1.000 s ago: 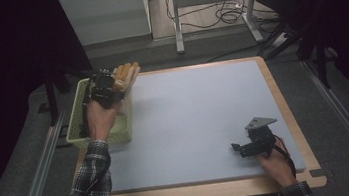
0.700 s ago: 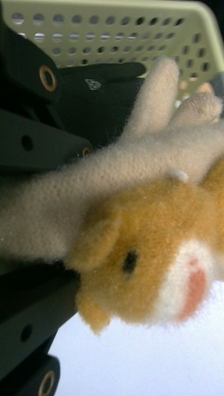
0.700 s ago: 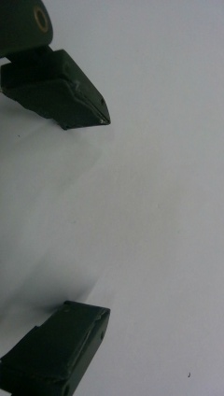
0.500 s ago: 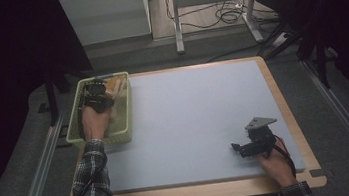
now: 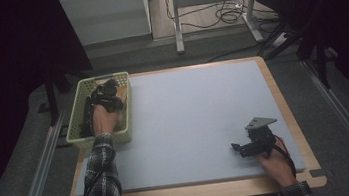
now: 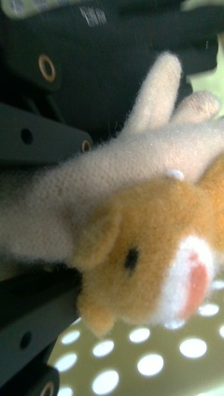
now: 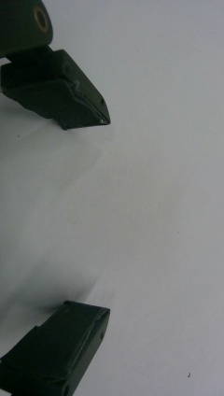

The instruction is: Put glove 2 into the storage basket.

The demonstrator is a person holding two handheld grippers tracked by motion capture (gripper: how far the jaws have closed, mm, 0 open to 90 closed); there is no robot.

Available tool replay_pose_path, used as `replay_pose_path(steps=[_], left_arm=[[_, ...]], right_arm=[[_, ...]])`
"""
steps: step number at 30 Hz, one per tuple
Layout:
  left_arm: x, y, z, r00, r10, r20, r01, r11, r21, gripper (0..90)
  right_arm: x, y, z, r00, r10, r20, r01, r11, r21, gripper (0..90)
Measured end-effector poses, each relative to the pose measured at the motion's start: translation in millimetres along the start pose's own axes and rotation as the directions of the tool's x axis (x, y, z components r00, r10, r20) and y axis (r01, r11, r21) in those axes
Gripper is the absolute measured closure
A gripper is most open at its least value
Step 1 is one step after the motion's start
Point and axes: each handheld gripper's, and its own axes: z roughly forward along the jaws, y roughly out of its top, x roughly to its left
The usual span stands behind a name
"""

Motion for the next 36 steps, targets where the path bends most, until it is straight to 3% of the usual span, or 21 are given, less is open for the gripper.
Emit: replay_pose_path(steps=[2, 4, 5, 7, 11, 17, 19, 23, 25, 27, 29, 30, 33, 36], left_arm=[[-1.1, 1.1, 2.5, 1.0, 0.005, 0.0, -0.005, 0.9999, 0.016, 53.8], [2.2, 0.4, 2.7, 0.9997, -0.013, -0.019, 0.013, 0.9997, 0.02, 47.2], [5.8, -0.9, 2.7, 0.9995, -0.028, -0.015, 0.028, 0.9993, 0.023, 38.7], [14.8, -5.2, -2.7, 0.9979, -0.05, 0.041, 0.049, 0.9985, 0.025, 21.5], [21.2, -12.8, -21.7, 0.9964, -0.043, 0.073, 0.044, 0.9988, -0.02, 13.9], [30.1, -21.5, -45.2, 0.9892, -0.042, 0.14, 0.055, 0.9944, -0.09, 19.6], [30.5, -23.5, -43.1, 0.987, -0.027, 0.158, 0.039, 0.9969, -0.068, 28.5], [29.8, -23.8, -25.3, 0.9885, -0.015, 0.151, 0.012, 0.9998, 0.017, 45.1], [31.2, -22.5, -17.3, 0.9838, -0.036, 0.176, 0.03, 0.9989, 0.036, 49.3], [31.4, -20.6, -8.9, 0.9721, -0.052, 0.229, 0.041, 0.9979, 0.05, 52.3], [29.3, -18.5, -5.0, 0.966, -0.057, 0.252, 0.045, 0.9977, 0.051, 52.8], [26.4, -16.9, -3.6, 0.9655, -0.053, 0.255, 0.043, 0.998, 0.047, 52.9], [24.0, -14.9, -6.2, 0.9717, -0.032, 0.234, 0.021, 0.9985, 0.05, 51.9], [27.9, -16.2, -12.9, 0.977, -0.031, 0.211, 0.026, 0.9993, 0.026, 42.1]], right_arm=[[0.1, 0.0, 0.0, 1.0, 0.0, 0.0, 0.0, 1.0, 0.0, 7.2], [0.0, 0.0, 0.0, 1.0, 0.0, 0.0, 0.0, 1.0, 0.0, 7.2], [0.0, 0.0, 0.0, 1.0, 0.0, 0.0, 0.0, 1.0, 0.0, 7.2], [0.0, 0.0, 0.0, 1.0, 0.0, 0.0, 0.0, 1.0, -0.001, 7.2], [0.0, 0.0, 0.0, 1.0, 0.0, 0.0, 0.0, 1.0, 0.0, 7.2], [0.1, 0.0, 0.0, 1.0, -0.001, 0.0, 0.001, 1.0, 0.001, 7.2], [0.0, 0.1, 0.0, 1.0, 0.0, 0.0, 0.0, 1.0, 0.001, 7.2], [0.1, 0.0, 0.0, 1.0, 0.0, 0.0, 0.0, 1.0, 0.001, 7.2], [0.1, 0.0, 0.0, 1.0, 0.0, 0.0, 0.0, 1.0, 0.001, 7.2], [0.0, 0.0, 0.0, 1.0, 0.0, 0.0, 0.0, 1.0, 0.001, 7.2], [0.0, 0.0, 0.1, 1.0, 0.0, 0.0, 0.0, 1.0, 0.0, 7.2], [0.0, 0.0, 0.1, 1.0, 0.0, 0.0, 0.0, 1.0, 0.0, 7.2], [0.0, 0.0, 0.0, 1.0, 0.0, 0.0, 0.0, 1.0, 0.0, 7.2], [0.0, 0.0, 0.0, 1.0, 0.0, 0.0, 0.0, 1.0, 0.0, 7.2]])
